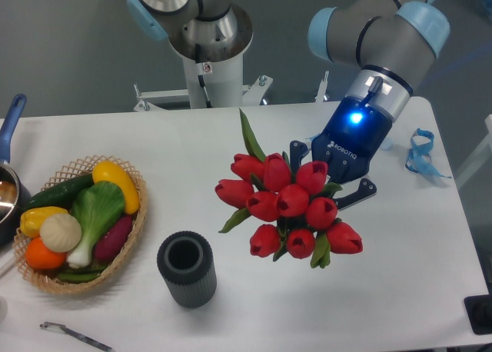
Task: Insert the flowers into the vase
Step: 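Carry the red tulip bouquet with the gripper over the black vase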
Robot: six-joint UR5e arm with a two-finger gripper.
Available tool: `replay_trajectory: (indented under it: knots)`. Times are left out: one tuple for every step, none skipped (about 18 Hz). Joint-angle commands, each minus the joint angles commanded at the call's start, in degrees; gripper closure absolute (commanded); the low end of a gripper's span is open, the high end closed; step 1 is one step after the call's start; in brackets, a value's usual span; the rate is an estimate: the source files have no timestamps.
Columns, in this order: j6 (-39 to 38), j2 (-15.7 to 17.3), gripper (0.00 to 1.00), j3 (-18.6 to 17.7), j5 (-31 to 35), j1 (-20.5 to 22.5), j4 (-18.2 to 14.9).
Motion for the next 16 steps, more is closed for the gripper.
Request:
replay_trajectory:
  knots:
    - [0.0, 0.0, 0.76, -0.35, 0.0, 0.0, 0.26]
    - [0.0, 0.0, 0.76, -0.61, 0.09, -0.09, 0.87]
    - [0.0, 0.09, 0.76, -0.62, 0.0, -0.18, 1.14]
    - [-0.09, 0.09, 0.76, -0.62, -0.09, -0.18, 1.14]
    - [-0.09, 0.09, 0.76, -0.7, -0.17, -0.18, 1.14]
    - [-0.09, 0.09, 0.76, -0.7, -0.44, -0.26, 1.14]
    - [-0.09, 0.0, 0.76, -0.62, -0.53, -0.53, 1.23]
    - [-0.09, -0.09, 0.76, -0.36, -0.53, -0.96, 1.23]
    - [-0.09, -0.17, 0.76, -0.09, -0.53, -1.32, 1.23]
    - [0.0, -0.18, 0.76, -0.09, -0.53, -1.75, 1.23]
    - [0.0, -0.26, 0.76, -0.09, -0.53, -2.28, 1.32]
    - [0.0, -0.7, 0.76, -0.09, -0.61, -3.33, 1.84]
    - [0.0, -1.05, 0.76, -0.09, -1.22, -4.3, 2.46]
    - [0.0, -1.32, 0.76, -0.09, -2.8, -4.74, 2.81]
    - [0.0, -1.67, 0.76, -0.09, -4.9, -4.92, 2.9]
    - [0.0, -2.02, 0.76, -0.09, -7.36, -5.01, 2.81]
